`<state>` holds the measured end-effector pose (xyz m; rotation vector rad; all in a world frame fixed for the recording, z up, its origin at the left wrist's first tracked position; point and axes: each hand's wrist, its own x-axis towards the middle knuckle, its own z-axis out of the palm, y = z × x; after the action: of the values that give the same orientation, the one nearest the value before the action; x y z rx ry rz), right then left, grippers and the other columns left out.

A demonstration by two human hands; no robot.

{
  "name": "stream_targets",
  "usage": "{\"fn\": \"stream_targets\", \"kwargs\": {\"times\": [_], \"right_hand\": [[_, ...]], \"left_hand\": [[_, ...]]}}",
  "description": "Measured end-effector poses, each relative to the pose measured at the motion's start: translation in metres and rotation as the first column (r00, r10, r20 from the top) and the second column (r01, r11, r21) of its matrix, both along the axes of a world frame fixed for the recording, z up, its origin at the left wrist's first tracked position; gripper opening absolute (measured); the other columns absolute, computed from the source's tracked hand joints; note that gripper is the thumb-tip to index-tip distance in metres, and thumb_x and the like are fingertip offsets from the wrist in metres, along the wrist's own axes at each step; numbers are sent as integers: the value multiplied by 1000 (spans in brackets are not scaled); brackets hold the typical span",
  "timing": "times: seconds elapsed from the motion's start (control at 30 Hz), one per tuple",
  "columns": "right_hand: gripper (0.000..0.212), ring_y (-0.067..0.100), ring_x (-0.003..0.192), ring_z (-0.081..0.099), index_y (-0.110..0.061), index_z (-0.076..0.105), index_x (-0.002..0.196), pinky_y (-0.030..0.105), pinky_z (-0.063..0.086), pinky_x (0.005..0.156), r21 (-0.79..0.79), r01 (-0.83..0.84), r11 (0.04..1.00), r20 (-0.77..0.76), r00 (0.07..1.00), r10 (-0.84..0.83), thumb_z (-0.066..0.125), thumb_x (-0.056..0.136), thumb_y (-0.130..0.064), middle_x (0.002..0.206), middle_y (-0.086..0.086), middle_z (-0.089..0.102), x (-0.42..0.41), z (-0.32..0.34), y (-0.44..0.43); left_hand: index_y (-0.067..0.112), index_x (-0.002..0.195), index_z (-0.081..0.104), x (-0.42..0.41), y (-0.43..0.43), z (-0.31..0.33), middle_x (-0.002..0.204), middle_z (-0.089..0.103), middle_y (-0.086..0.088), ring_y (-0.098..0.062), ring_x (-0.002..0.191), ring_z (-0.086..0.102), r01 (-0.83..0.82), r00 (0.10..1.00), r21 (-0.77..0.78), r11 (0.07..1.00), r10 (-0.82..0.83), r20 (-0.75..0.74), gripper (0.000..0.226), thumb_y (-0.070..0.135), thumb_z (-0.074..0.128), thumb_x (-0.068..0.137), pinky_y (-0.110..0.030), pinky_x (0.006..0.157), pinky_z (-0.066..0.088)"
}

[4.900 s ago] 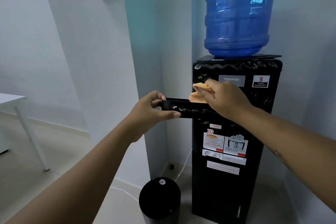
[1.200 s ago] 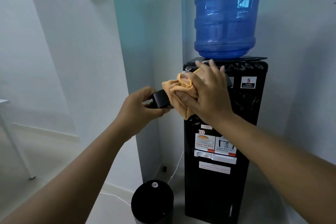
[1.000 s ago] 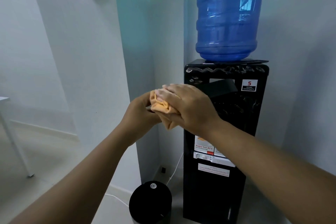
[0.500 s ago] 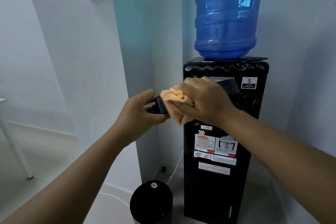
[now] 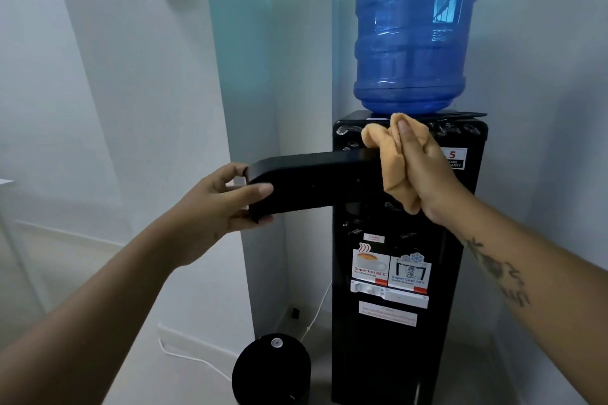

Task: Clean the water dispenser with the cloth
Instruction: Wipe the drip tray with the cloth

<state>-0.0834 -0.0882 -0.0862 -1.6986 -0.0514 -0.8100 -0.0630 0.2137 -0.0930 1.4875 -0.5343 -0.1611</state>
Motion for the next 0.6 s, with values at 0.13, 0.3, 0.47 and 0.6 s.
{"fn": "stream_targets", "kwargs": {"times": [0.13,0.3,0.47,0.6], "right_hand": [[31,13,71,66,-34,63,107,16,40,37,195,77,978,-117,992,-55,51,93,-59,95,-1,72,4,-7,18],[41,4,44,59,-22,65,113,14,37,32,287,22,958,-316,946,73,52,94,-55,83,1,67,-3,-8,20],[37,10,63,61,-21,63,109,17,42,40,249,24,968,-282,958,48,53,94,-54,85,-1,67,-5,-5,26],[34,14,93,68,-26,64,114,29,54,73,149,46,988,-201,979,-16,52,95,-51,100,-2,71,-4,2,28]], "left_hand": [[37,148,37,-2,-6,-3,131,56,-4,-29,102,71,-67,998,107,992,65,20,72,44,66,82,-40,85,60],[37,145,23,0,-8,-14,127,46,13,-12,114,51,-430,774,388,815,113,623,95,27,85,73,-25,92,53],[32,132,37,10,-8,-22,121,49,13,-8,108,51,-460,736,305,834,166,656,73,20,83,76,-9,80,50],[33,121,41,11,-10,-26,108,52,20,-2,101,55,-466,727,280,839,183,662,66,22,86,74,-5,71,49]]}}
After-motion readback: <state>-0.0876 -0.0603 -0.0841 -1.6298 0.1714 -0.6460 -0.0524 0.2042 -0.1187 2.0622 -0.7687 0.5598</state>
